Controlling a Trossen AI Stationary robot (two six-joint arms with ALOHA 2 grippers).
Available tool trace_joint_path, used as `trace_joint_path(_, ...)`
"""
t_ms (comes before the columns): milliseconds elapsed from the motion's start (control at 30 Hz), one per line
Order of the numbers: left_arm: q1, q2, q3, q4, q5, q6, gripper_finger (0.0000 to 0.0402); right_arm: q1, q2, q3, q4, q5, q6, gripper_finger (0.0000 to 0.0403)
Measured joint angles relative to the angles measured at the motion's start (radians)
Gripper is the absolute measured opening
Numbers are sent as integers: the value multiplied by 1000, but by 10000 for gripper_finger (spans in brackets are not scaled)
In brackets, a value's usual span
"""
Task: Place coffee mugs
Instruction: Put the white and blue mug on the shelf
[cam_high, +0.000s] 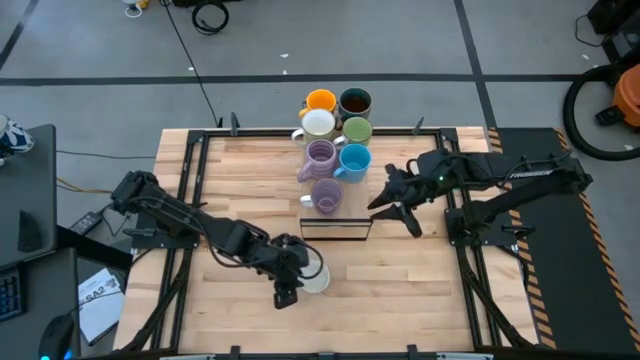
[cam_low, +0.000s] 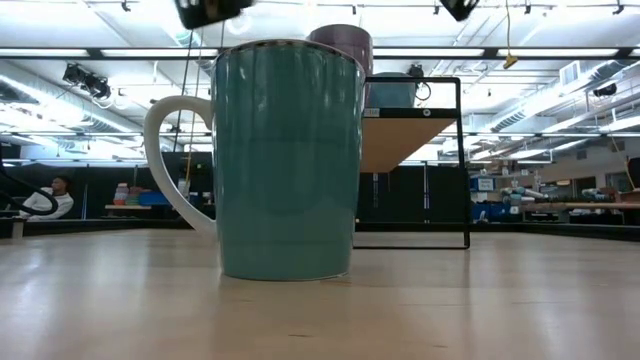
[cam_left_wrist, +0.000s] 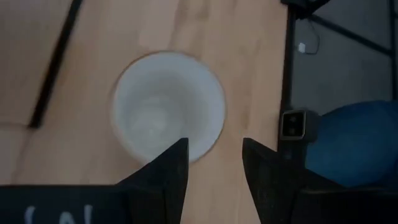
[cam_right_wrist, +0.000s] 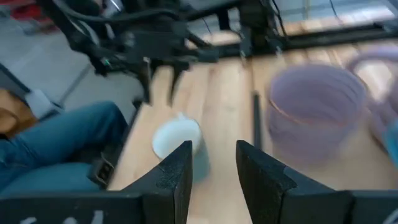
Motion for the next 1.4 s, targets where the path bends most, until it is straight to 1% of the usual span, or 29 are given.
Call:
trace_joint_path(167, -15, -43, 1, -147, -37, -2, 157, 72, 59, 0, 138, 0, 12, 129)
trace_joint_path(267, -28, -48, 1, -253, -80, -5, 157, 118, 110, 0, 220, -1, 11, 129)
trace_joint_path(333, -35, -43, 0, -295, -119, -5, 157, 143, 144, 0, 252, -1, 10, 129)
trace_joint_path(400, -44, -40, -15, -298, -164, -5, 157, 168, 178, 0, 291, 0, 10, 129)
trace_joint_path(567, -50, -40, -79, -261, -235, -16, 157, 223, 258, 0, 314, 1, 9, 129)
trace_joint_path(700, -50, -40, -147, -176, -256, -45, 157, 264, 317, 0, 321, 8, -19, 129)
trace_joint_path(900, -50, -39, -263, 54, -256, -50, 157, 313, 405, 0, 363, 11, -99, 129)
trace_joint_path(1067, -50, -39, -327, 226, -253, -50, 157, 329, 469, 0, 427, 26, -168, 129)
trace_joint_path(1200, -50, -39, -355, 338, -253, -50, 157, 330, 511, 0, 457, 92, -176, 129)
trace_joint_path(1400, -50, -23, -356, 429, -253, -58, 157, 335, 545, 0, 445, 92, -173, 129)
